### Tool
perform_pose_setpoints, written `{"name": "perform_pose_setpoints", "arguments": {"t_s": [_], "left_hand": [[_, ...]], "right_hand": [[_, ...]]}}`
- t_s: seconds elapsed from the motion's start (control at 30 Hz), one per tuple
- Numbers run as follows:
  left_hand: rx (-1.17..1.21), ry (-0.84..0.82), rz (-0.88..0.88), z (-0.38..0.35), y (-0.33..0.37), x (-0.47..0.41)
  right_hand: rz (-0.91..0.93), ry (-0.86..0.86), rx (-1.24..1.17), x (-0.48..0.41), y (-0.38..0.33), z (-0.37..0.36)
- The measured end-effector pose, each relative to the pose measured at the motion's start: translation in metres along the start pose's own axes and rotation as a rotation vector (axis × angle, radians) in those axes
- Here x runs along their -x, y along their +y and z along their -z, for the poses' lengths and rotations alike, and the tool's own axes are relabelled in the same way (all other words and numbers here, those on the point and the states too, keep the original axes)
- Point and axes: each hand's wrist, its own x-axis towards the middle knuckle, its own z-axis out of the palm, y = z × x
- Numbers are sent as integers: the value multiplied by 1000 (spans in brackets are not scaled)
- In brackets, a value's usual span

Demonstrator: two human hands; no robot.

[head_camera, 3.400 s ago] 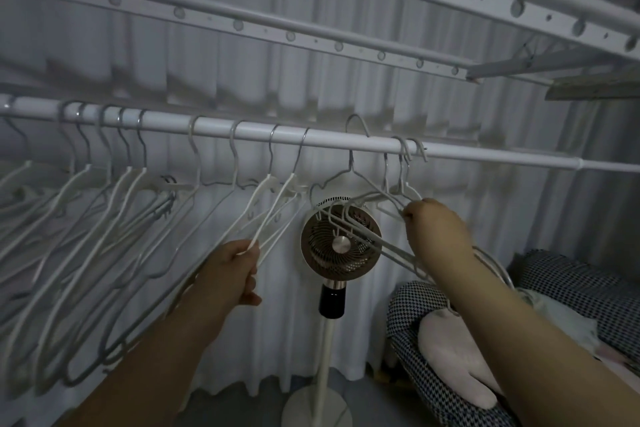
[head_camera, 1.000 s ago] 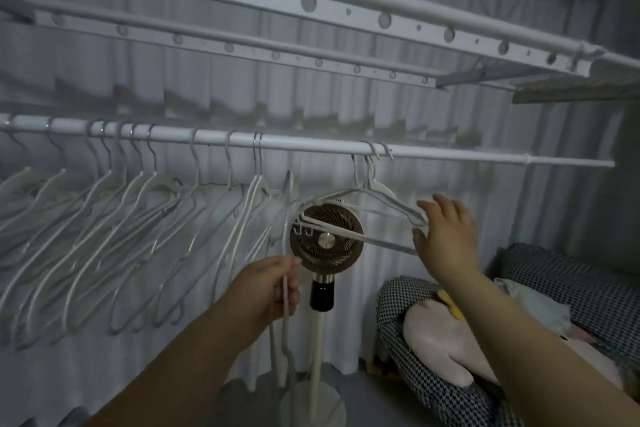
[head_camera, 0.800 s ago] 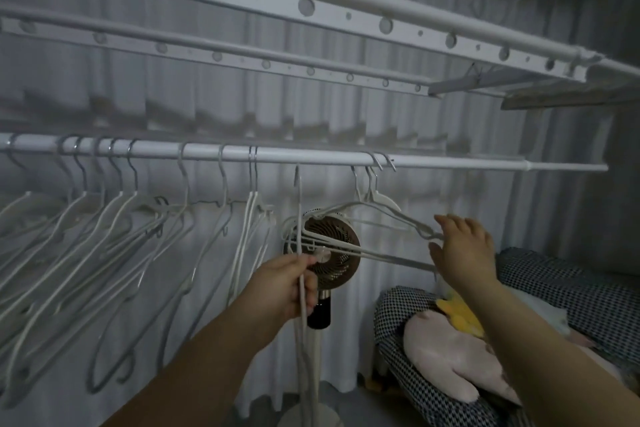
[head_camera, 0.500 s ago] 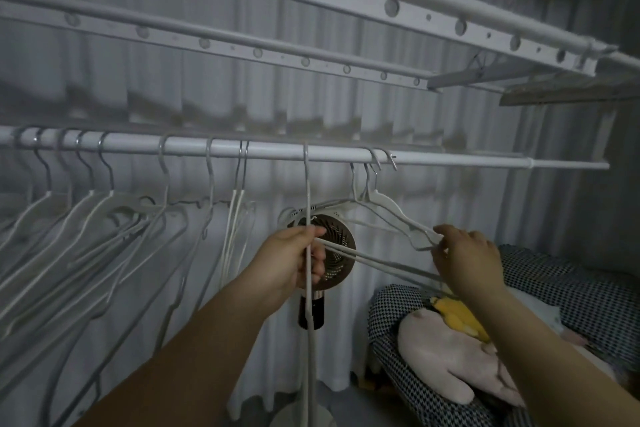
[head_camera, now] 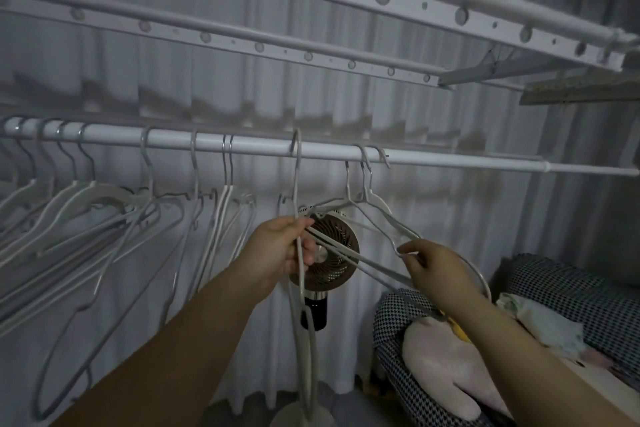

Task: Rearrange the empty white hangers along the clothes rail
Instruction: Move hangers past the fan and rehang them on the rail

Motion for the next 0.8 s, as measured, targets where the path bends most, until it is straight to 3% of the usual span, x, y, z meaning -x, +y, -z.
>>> {"name": "perform_pose_setpoints", "arguments": {"t_s": [0.5, 0.8], "left_hand": [[4, 143, 27, 18, 6, -21], [7, 183, 45, 31, 1, -20]], "right_hand": [[-3, -60, 0, -2, 0, 0], [64, 19, -29, -1, -10, -3]]}}
